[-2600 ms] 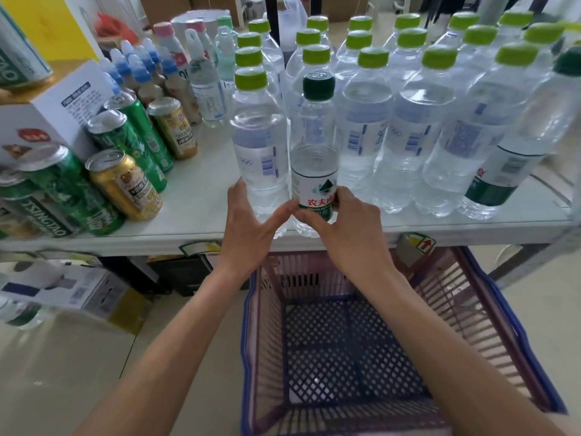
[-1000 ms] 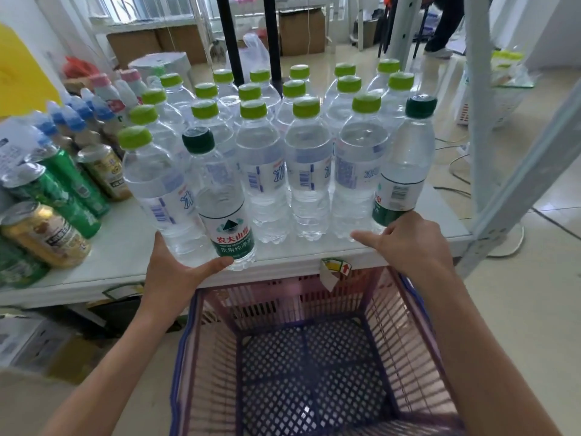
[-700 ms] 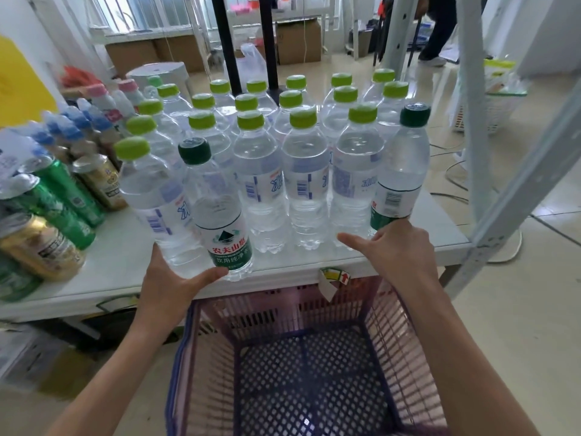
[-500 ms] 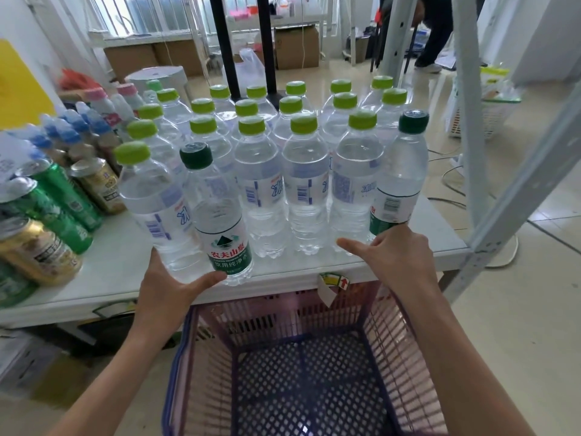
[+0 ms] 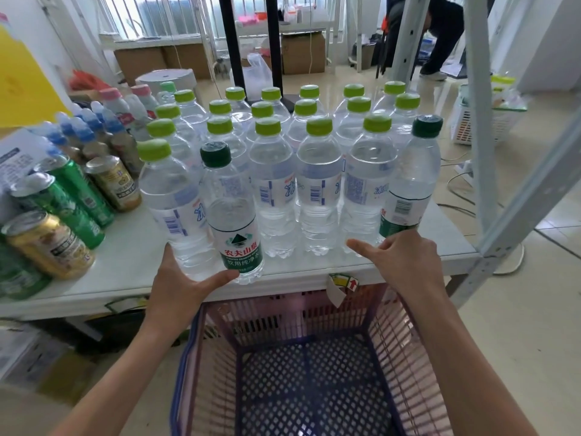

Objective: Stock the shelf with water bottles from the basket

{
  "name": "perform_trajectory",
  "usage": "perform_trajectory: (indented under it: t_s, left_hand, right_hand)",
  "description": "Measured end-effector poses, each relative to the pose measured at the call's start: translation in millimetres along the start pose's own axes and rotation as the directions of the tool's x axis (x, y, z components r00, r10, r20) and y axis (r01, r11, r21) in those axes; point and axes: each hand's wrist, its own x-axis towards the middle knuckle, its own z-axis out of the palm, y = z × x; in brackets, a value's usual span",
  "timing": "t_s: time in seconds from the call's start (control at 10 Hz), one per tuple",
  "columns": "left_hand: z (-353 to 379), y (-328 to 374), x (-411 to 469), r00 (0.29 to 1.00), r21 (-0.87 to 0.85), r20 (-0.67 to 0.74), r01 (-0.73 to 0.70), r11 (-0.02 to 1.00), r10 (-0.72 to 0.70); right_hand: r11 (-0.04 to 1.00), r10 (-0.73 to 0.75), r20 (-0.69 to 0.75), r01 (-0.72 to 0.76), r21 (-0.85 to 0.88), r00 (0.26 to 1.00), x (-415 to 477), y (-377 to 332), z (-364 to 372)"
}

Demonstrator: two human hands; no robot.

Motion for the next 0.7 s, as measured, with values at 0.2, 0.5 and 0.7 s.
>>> perform_trajectory:
  t_s: [0.2,0.5,0.7]
  left_hand:
    - [1.2,-3.4,2.0,1.000,0.018,-0.011,-0.021,1.000,0.021]
    - [-2.1,-0.7,-2.3,0.996,0.040,-0.042,0.075,0.996,-0.073]
    - [-11.5,13.1,-8.4,0.976,0.094,-0.011,0.216,0.972,-0.216]
  right_hand:
    - [1.000,0.006,0.001,-0.006,0.016,1.000,-2.9,-3.2,1.4]
    - [0.991,0.099,0.032,-0.101,0.088,0.995,-5.5,-9.1,2.2]
    - [0.977,0.168,-0.013,-0.165,0.135,0.986,-21.9,-18.5,17.1]
